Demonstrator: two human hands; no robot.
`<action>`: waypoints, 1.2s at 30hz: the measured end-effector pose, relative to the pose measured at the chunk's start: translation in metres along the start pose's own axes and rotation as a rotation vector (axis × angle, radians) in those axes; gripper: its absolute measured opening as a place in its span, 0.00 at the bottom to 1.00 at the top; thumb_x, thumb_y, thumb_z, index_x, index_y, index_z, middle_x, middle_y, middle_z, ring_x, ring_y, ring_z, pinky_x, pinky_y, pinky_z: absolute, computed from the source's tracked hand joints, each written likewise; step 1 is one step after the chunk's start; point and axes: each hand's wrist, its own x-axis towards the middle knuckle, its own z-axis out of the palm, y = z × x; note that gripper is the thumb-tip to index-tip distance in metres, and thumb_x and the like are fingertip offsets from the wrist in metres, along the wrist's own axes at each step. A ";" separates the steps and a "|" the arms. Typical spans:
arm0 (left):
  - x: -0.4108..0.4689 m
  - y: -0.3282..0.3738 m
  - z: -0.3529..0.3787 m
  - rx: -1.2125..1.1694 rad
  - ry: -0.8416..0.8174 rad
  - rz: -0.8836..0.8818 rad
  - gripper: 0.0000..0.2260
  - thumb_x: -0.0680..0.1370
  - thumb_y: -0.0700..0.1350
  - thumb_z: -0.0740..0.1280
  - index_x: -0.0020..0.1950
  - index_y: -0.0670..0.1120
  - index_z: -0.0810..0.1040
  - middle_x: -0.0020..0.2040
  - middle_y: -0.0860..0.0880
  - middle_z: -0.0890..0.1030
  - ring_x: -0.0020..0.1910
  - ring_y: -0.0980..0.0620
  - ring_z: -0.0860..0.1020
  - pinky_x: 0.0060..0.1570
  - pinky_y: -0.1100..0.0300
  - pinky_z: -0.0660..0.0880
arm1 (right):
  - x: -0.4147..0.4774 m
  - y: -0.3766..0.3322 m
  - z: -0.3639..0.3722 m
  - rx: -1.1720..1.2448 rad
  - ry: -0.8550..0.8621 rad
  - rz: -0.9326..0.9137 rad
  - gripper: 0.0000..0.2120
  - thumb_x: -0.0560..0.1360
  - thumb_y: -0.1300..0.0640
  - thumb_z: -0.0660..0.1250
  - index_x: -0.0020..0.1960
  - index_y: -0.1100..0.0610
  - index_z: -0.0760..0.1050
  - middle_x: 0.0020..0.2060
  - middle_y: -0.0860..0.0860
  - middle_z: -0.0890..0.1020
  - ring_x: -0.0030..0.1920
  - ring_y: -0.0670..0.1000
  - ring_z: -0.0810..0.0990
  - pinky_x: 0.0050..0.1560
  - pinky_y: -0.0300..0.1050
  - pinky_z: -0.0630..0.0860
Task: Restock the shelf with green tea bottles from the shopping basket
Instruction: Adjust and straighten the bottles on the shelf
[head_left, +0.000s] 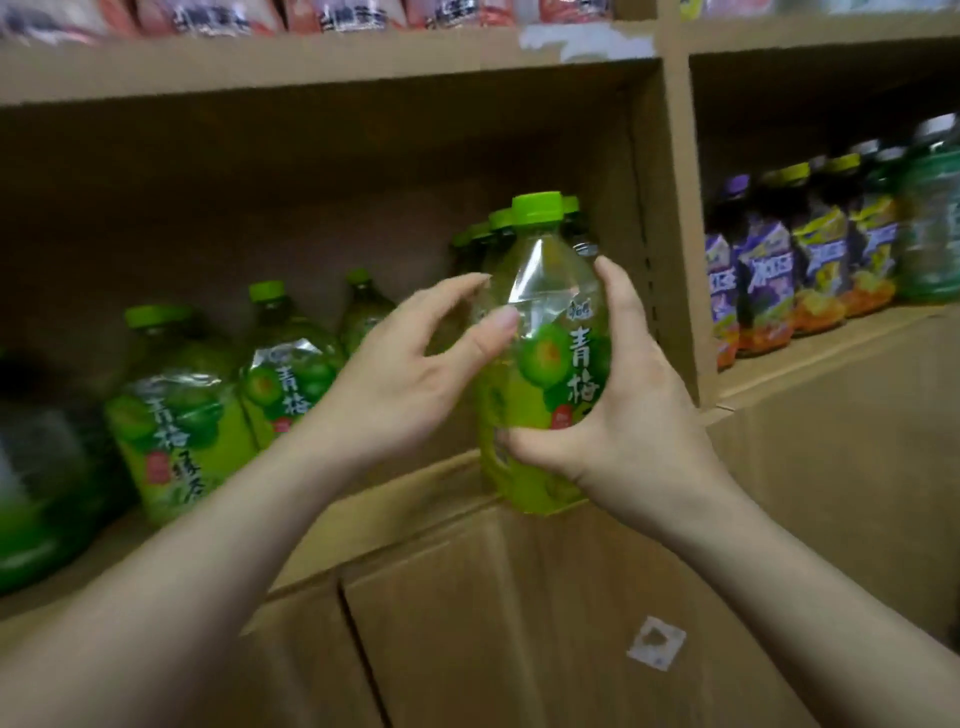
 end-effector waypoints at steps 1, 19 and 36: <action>0.002 -0.014 -0.015 0.137 0.071 0.026 0.24 0.74 0.63 0.64 0.65 0.53 0.75 0.60 0.56 0.78 0.56 0.59 0.76 0.58 0.60 0.71 | 0.005 -0.002 0.012 -0.020 -0.016 -0.007 0.61 0.56 0.44 0.80 0.75 0.38 0.42 0.62 0.49 0.72 0.59 0.50 0.74 0.58 0.46 0.73; -0.018 -0.145 -0.072 1.126 -0.063 0.080 0.48 0.64 0.63 0.74 0.77 0.57 0.51 0.79 0.46 0.52 0.77 0.44 0.48 0.72 0.42 0.48 | 0.103 -0.020 0.162 -0.383 -0.363 0.236 0.63 0.64 0.36 0.75 0.73 0.42 0.26 0.70 0.60 0.63 0.60 0.62 0.77 0.52 0.54 0.75; -0.018 -0.130 -0.066 1.143 -0.181 0.022 0.43 0.70 0.65 0.66 0.75 0.64 0.41 0.79 0.48 0.40 0.77 0.42 0.38 0.71 0.38 0.41 | 0.079 0.003 0.110 -0.068 -0.381 0.037 0.43 0.72 0.62 0.70 0.77 0.43 0.49 0.61 0.52 0.78 0.57 0.53 0.79 0.60 0.47 0.75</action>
